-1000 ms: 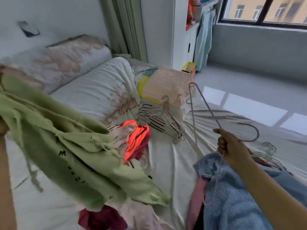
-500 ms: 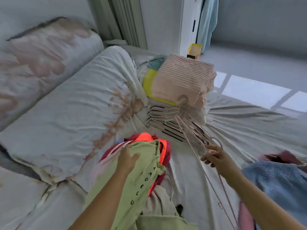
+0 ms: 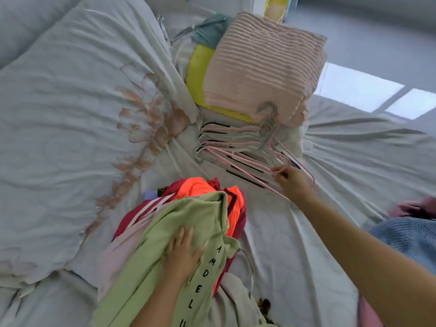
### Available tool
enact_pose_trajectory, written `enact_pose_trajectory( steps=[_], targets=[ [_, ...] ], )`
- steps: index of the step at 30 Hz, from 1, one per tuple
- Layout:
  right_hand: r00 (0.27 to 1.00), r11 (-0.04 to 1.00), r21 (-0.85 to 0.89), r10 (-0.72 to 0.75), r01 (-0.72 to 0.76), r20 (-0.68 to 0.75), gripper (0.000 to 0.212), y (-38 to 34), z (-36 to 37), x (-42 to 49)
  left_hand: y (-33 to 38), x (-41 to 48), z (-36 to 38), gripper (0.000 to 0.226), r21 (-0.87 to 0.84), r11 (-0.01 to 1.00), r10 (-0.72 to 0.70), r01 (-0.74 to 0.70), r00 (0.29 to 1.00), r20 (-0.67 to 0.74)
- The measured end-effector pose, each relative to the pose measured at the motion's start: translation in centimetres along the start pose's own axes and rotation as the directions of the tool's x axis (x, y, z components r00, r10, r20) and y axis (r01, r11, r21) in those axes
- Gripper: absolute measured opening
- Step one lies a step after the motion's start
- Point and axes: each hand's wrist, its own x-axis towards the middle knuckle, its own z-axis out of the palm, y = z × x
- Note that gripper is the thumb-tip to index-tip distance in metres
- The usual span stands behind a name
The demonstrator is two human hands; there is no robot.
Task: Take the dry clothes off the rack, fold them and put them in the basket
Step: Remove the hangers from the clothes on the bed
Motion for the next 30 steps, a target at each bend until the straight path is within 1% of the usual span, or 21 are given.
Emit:
enact_pose_trajectory(
  steps=[3,6,7,9,11,12,14,16,18,21,22,24,25,27,30],
  targets=[
    [0.998,0.999,-0.032,-0.009,0.010,0.056,0.021,-0.2,2.9,3.6,-0.5,1.0,0.9,0.071,0.006,1.000,-0.006,0.006,1.000,0.013],
    [0.998,0.993,-0.119,-0.014,0.021,0.054,0.023,-0.1,5.4,6.9,-0.6,1.3,1.3,0.071,0.011,1.000,-0.018,0.018,1.000,-0.007],
    [0.999,0.987,-0.163,-0.007,0.014,0.041,0.025,0.1,5.9,7.7,-0.7,1.5,1.4,0.071,0.004,1.000,-0.020,0.020,1.000,-0.015],
    [1.000,0.975,-0.223,0.010,-0.006,0.018,0.041,0.9,6.1,8.4,-0.8,1.7,1.5,0.070,-0.016,1.000,-0.025,0.025,0.999,-0.025],
    [1.000,0.974,-0.225,0.012,-0.011,0.004,0.050,2.3,5.3,7.0,-0.8,1.5,1.5,0.068,-0.038,0.998,-0.040,0.039,0.999,-0.027],
    [1.000,0.975,-0.222,0.009,-0.004,0.023,0.050,3.1,4.8,5.8,-0.7,1.4,1.5,0.067,-0.052,0.997,-0.049,0.048,0.998,-0.030],
    [0.993,0.970,-0.242,0.042,-0.015,0.107,0.047,5.5,3.6,2.7,-0.3,1.1,1.4,0.064,-0.080,0.995,-0.062,0.058,0.997,-0.039],
    [0.973,0.955,-0.289,0.125,-0.065,0.194,0.041,9.1,2.3,-0.8,0.1,0.9,1.4,0.063,-0.104,0.993,-0.058,0.051,0.996,-0.065],
    [0.941,0.937,-0.306,0.247,-0.171,0.232,0.038,13.6,0.8,-4.2,0.9,0.6,1.3,0.061,-0.151,0.988,-0.056,0.040,0.993,-0.105],
    [0.898,0.902,-0.249,0.401,-0.353,0.180,0.034,19.9,-2.0,-9.3,3.2,-0.5,1.4,0.055,-0.279,0.960,-0.028,-0.012,0.990,-0.140],
    [0.890,0.892,-0.220,0.431,-0.395,0.151,0.033,21.7,-3.1,-10.7,4.2,-1.2,1.7,0.055,-0.303,0.953,-0.008,-0.033,0.991,-0.134],
    [0.872,0.872,-0.156,0.480,-0.463,0.094,0.032,24.8,-5.7,-13.2,6.8,-2.8,2.6,0.062,-0.343,0.933,0.051,-0.105,0.986,-0.162],
    [0.865,0.863,-0.132,0.498,-0.488,0.063,0.030,26.2,-7.1,-14.1,8.3,-3.8,3.2,0.060,-0.374,0.918,0.076,-0.135,0.983,-0.169],
    [0.860,0.855,-0.096,0.511,-0.509,-0.009,0.028,29.2,-10.5,-15.2,11.6,-6.0,5.0,0.048,-0.447,0.881,0.120,-0.157,0.987,-0.109],
    [0.850,0.850,-0.048,0.519,-0.524,-0.085,0.030,33.8,-16.5,-15.6,16.2,-8.8,9.1,0.043,-0.569,0.806,0.194,-0.162,0.981,-0.006]
  ],
)
